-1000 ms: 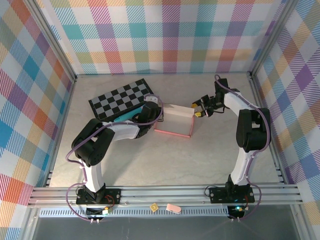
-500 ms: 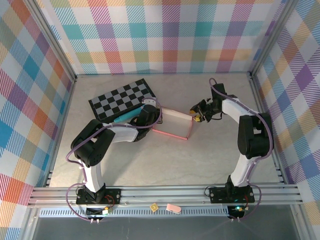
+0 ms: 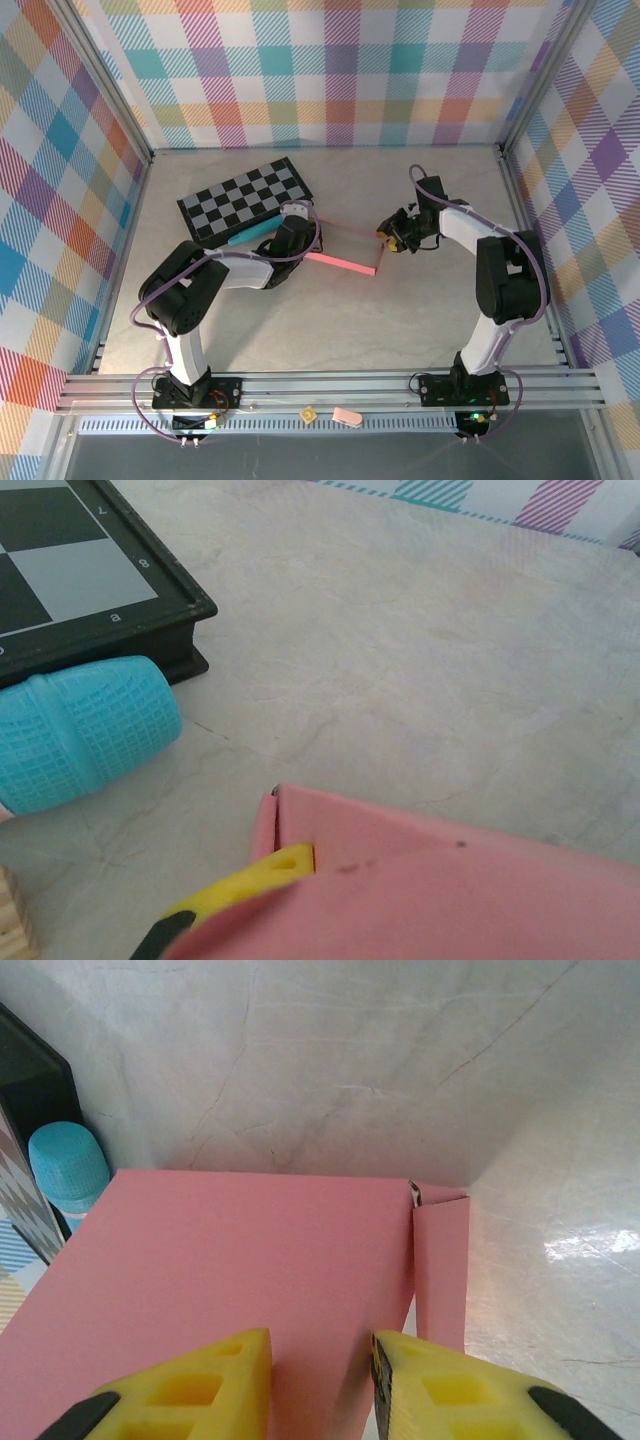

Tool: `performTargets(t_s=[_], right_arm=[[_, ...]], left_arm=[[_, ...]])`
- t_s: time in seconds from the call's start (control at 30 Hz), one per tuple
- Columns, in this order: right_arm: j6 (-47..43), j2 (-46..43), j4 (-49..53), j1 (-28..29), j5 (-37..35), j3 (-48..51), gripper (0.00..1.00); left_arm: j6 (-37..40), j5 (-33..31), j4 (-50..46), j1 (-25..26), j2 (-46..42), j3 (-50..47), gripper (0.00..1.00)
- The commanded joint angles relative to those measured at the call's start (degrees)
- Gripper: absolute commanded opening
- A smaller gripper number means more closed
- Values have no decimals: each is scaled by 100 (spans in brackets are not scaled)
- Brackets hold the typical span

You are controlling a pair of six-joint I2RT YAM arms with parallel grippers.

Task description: Fold the paper box

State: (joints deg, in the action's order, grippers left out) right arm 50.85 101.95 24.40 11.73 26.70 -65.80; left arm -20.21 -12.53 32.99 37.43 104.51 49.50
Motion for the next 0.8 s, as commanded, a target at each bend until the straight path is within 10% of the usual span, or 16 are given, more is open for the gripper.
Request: performTargets(t_s=[0.0,0.23,0.77], right_arm=[[-235,-191,-81,127,-183,85,31],[-347,-174,10,265,-349,92,28],[-303,-188,34,395,-595,155,24]], left_arm=[[-175,421,-772,155,-109,-186,8],[-313,289,-1300,159,-560,-210,37],[-760,777,-2448,212,-1569,-615,58]])
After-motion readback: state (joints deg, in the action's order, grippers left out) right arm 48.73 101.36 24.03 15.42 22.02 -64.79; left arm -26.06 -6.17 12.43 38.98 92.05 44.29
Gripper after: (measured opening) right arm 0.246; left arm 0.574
